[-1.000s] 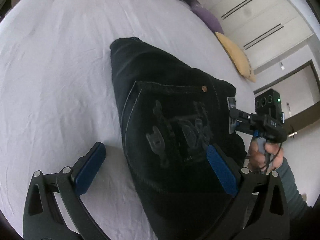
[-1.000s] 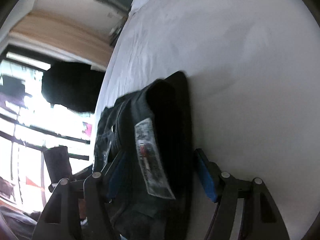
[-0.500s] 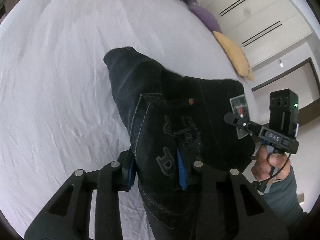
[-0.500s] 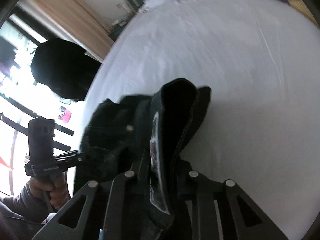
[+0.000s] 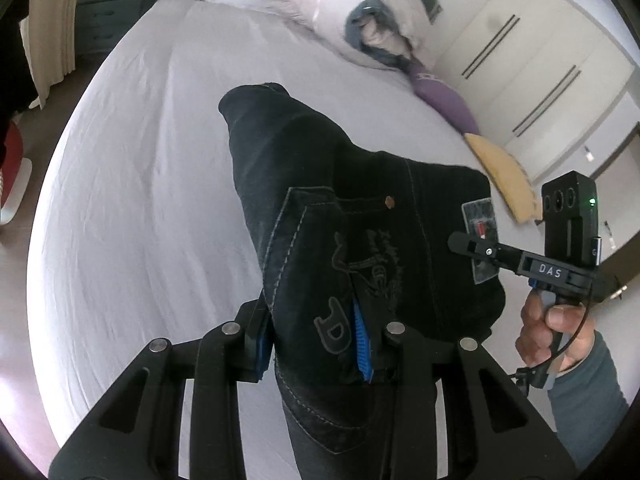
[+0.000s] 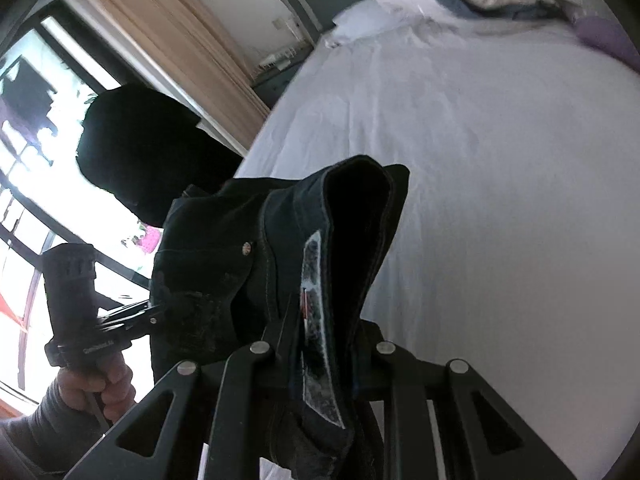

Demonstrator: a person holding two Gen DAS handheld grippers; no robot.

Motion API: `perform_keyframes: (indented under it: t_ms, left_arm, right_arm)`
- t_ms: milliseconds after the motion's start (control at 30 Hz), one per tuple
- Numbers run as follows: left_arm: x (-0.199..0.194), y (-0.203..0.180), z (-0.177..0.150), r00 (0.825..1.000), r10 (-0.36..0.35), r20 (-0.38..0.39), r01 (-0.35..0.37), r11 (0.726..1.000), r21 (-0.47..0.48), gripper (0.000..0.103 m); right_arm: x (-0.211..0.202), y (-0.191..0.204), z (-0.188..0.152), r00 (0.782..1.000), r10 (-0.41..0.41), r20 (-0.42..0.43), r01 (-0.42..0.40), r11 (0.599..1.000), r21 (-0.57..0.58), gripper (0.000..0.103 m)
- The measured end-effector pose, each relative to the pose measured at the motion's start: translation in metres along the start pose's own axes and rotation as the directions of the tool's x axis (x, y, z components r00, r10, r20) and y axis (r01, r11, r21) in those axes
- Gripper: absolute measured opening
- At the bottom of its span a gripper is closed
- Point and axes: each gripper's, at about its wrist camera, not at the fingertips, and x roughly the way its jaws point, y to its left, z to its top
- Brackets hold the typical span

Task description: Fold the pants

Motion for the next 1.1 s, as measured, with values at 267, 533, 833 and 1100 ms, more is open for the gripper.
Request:
perform_keyframes:
  t_ms: [267,533,833,1100]
  left_arm:
    - [0.057,0.075,-0.015,0.999,-0.002,-0.039,-0.002,0.995,-0.102,0.046]
    - [0.005,0.072,-0.021,0.984,0.132,0.121,-0.128,0.991,-0.039,0.076]
    - [-0.156,-0.035,-0.086,0.727,0.314,0.610,-0.444,0.894,0.069,0.103]
    - [-0.258,-0.128,-0.142,0.474,0.320,0.820,-0.607,0.794,0.042,0.103]
  right_arm:
    - [0.060,-0.070,-0.011,0.999,0.034,-0.016,-0.031,0.980,0.198,0.046]
    - [-0.014,-0.068,-0.053,0.984,-0.079,0.159,0.043,0.975,0.218,0.070]
    - [-0.129,0.047,-0.117,0.819,-0.360,0.448,0.366,0.927,0.077,0.101]
    - [-0.231,0.149,-0.154,0.576,-0.368,0.730,0.502,0.864,0.039,0.103]
